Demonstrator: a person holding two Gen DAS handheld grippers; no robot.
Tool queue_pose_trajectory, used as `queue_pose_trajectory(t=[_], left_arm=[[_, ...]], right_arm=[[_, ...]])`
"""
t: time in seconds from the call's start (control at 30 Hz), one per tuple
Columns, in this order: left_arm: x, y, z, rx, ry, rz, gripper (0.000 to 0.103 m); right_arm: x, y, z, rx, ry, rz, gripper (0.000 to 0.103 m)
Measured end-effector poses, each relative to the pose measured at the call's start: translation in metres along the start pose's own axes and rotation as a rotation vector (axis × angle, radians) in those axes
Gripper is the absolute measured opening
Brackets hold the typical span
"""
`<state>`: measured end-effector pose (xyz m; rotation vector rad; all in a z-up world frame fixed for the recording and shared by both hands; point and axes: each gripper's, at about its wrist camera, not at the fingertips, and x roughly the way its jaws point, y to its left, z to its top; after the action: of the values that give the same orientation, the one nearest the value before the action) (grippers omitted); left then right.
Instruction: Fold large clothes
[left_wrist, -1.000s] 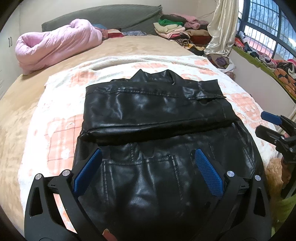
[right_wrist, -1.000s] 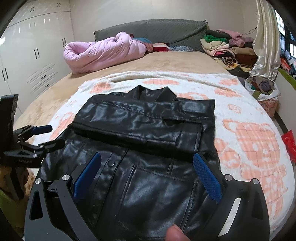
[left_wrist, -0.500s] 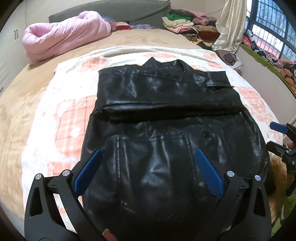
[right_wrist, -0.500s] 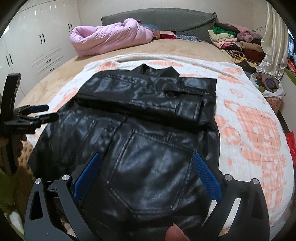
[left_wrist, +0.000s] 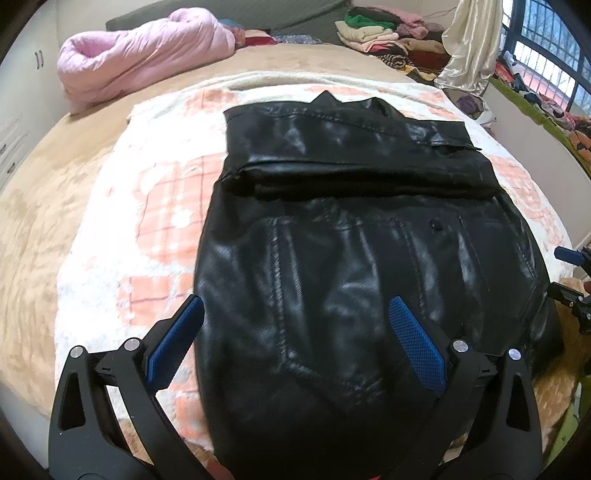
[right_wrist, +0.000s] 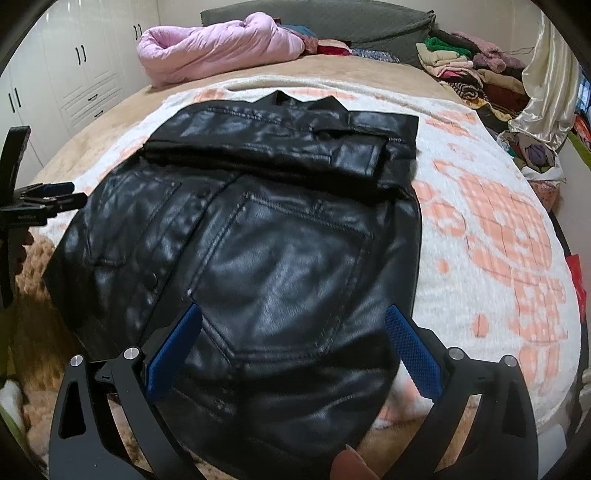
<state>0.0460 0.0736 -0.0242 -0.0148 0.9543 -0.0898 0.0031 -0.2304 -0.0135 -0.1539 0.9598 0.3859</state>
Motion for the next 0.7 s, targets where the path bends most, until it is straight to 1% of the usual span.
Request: queue_pose_trajectory(t=[0.17,0.3,0.37,0.4,0.43,0.47,0.63,0.67,0.7], left_arm=[[0.0,0.018,-0.011,-0.026,0.038,-0.013,0.094],[0.004,0.027,-0.028,-0.032,0.093,-0.06,0.094],[0.006,0.03,-0.035,-0.033,0.112,-0.056,0.091],[0.007,0.032,-0.039,-0.033,0.12,-0.055,0.085],[0.008,0.034,-0.042,-0.037,0.13,-0.065,0.075],[0.009,0.035,-0.046,-0.043,0.142,-0.081,0.071],[0.006,0.038,-0.054,-0.027,0.143,-0.073,0.053],[0.006,0.038,-0.055,-0.021,0.146,-0.074,0.052],[0.006,0.039,-0.058,-0.014,0.149,-0.074,0.048]], right_arm=[[-0.003,-0.005,-0.008,0.006,0.011,-0.005,0.099],[-0.006,-0.012,-0.013,0.014,0.019,-0.016,0.099],[-0.009,-0.015,-0.015,0.016,0.018,-0.026,0.099],[-0.011,-0.017,-0.015,0.018,0.016,-0.03,0.099],[-0.013,-0.02,-0.016,0.02,0.014,-0.036,0.099],[-0.015,-0.021,-0.016,0.022,0.012,-0.043,0.099],[-0.022,-0.031,-0.017,0.033,0.012,-0.049,0.099],[-0.022,-0.032,-0.019,0.03,0.024,-0.039,0.099],[-0.021,-0.032,-0.02,0.027,0.041,-0.027,0.099]])
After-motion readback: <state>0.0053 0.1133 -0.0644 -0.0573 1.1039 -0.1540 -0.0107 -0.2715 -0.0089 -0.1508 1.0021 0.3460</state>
